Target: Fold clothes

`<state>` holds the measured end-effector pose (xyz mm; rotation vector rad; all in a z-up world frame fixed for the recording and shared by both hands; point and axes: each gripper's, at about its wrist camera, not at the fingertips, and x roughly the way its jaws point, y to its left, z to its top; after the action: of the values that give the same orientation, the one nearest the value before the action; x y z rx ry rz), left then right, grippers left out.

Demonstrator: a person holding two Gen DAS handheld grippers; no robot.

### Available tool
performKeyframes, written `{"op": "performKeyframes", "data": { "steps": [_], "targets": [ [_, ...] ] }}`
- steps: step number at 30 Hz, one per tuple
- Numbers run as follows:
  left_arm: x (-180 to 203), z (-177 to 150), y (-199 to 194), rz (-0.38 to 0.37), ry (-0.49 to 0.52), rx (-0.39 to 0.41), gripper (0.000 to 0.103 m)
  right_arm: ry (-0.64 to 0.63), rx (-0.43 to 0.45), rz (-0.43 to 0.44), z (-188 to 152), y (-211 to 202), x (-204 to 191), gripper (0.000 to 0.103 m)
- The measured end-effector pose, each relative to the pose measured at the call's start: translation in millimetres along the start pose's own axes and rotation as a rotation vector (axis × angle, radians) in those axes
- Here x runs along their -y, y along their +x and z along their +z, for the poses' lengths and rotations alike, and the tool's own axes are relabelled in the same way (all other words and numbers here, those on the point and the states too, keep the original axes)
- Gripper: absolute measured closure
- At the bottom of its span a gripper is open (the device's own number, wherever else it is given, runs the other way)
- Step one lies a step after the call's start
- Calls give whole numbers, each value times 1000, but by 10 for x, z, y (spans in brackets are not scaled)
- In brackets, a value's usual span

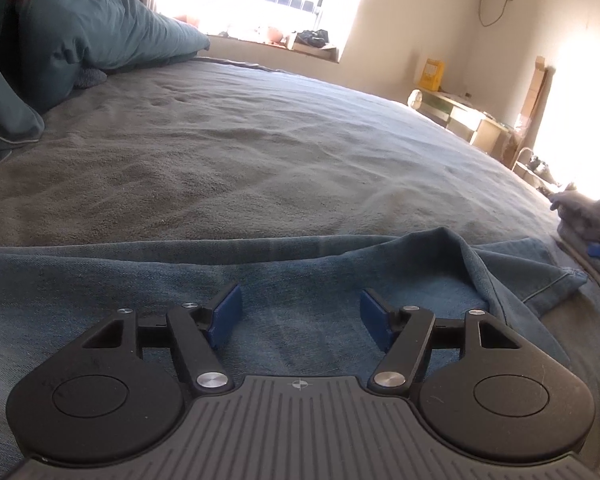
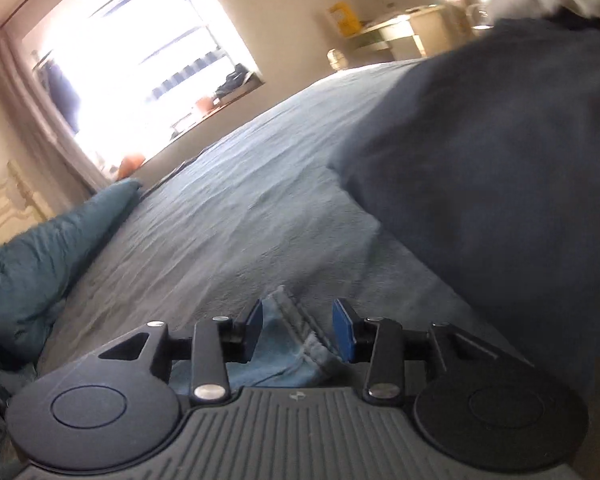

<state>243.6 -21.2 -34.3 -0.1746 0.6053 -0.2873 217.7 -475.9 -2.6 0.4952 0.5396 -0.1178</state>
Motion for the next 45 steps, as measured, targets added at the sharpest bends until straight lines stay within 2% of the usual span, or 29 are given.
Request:
{"op": "performKeyframes", "data": {
  "steps": [5, 7, 8, 10, 11, 13, 17, 21, 23, 25, 27, 29, 30, 33, 36, 38, 41, 45],
  "targets": [
    [10, -12, 1, 4, 8, 2, 37, -175, -135, -49, 213, 683, -252, 59],
    [8, -11, 1, 3, 4, 2, 37, -173, -199, -51, 228, 881, -199, 58],
    [7, -11, -1, 2, 3, 3, 37, -168, -247, -31, 232, 966, -157, 63],
    [7, -13, 1, 2, 4, 3, 37, -148, -268, 1, 217, 971, -104, 66],
    [10, -15, 3, 4, 6, 3, 37, -152, -272, 20, 214, 950, -109, 80],
    [17, -20, 8, 6, 10, 3, 36, -149, -292, 48, 217, 919, -115, 85],
    [29, -19, 12, 11, 11, 5, 36, -226, -247, 12, 242, 838, -254, 93],
    [27, -21, 19, 14, 17, 3, 36, -362, -55, -26, 292, 677, -582, 98],
    [35, -18, 24, 18, 24, 1, 36, -427, -9, -51, 290, 727, -708, 101],
    [41, -24, 27, 22, 30, 2, 36, -478, -13, -80, 247, 906, -761, 101],
    [48, -33, 30, 26, 36, 3, 36, -482, -63, -100, 177, 1128, -714, 101],
    [58, -38, 36, 32, 44, 1, 36, -518, -49, -181, 97, 1288, -682, 103],
    [61, -37, 38, 33, 46, 0, 36, -550, -33, -259, 80, 1348, -666, 103],
    [63, -15, 27, 34, 38, -4, 36, -438, -13, -321, 211, 1227, -487, 103],
    [57, 24, -21, 39, 14, -2, 36, -402, 50, -187, 128, 607, -603, 99],
    [52, 56, -105, 43, -8, 13, 36, -399, 95, -83, 21, 123, -726, 92],
    [53, 76, -304, 45, -26, 43, 36, -496, 119, 70, -393, -593, -1008, 76],
    [77, 15, -618, 51, -32, 57, 36, -585, 46, 286, -1058, -1274, -1383, 70]
  ]
}}
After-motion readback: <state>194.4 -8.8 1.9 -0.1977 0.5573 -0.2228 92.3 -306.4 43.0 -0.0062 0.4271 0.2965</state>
